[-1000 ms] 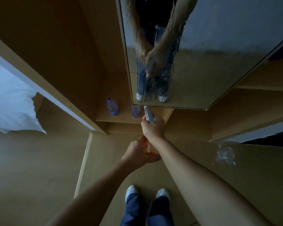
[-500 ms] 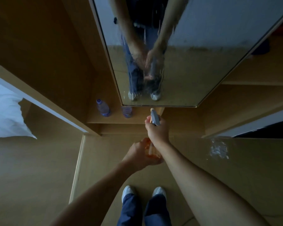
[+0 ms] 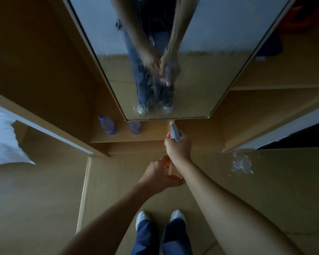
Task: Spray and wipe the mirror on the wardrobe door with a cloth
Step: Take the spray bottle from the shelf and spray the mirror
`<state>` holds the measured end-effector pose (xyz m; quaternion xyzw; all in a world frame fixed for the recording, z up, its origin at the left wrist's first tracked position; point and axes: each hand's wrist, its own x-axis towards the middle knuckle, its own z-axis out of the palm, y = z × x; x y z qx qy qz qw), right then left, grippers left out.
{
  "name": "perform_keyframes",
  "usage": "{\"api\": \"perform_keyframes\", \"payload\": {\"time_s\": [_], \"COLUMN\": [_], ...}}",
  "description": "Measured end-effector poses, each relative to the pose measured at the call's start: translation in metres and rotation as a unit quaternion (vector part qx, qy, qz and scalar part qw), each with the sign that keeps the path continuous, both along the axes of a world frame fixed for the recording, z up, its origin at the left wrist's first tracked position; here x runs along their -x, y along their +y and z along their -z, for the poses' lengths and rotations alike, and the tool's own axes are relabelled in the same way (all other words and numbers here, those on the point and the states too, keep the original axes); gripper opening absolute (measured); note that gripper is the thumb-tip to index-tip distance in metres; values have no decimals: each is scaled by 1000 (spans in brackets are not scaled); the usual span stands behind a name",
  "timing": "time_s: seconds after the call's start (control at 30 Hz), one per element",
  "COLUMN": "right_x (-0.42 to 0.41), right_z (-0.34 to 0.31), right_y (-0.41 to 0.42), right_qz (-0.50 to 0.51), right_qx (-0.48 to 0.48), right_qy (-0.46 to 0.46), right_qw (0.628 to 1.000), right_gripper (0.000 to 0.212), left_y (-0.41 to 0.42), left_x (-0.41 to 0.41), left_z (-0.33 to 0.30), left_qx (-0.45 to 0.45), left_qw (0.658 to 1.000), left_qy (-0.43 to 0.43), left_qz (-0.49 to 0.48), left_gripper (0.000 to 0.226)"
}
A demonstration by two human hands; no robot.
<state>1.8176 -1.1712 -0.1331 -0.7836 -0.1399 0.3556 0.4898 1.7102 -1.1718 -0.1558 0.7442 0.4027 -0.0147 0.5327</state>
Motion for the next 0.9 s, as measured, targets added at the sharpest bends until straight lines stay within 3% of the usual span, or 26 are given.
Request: {"api": "perform_keyframes", "payload": {"time_s": [0.13,0.3,0.57,0.9], "right_x": [-11,-26,-47,-65], "right_z": [-5,-9,-10,-18], "right_y": [-13,-26,-42,-61], "right_qz": [2,23,58,75], "right_qx": [-22,-24,32,-18], "right_qy": [-4,-5,-31,-3], "right_qw": [1000,999,997,997], "right_gripper": [6,7,14,11], "left_y": [-7,-17,-32,-48], "left_x": [-11,-27,-48,-65], "left_z": [-2,-4,-4,-10], "left_qx": [4,1,-5,-14], "left_qw": [1000,1000,999,998], "left_qy": [2,-6,-8,-3], "left_qz": [9,19,43,56], "left_gripper": [65,53,61,64]}}
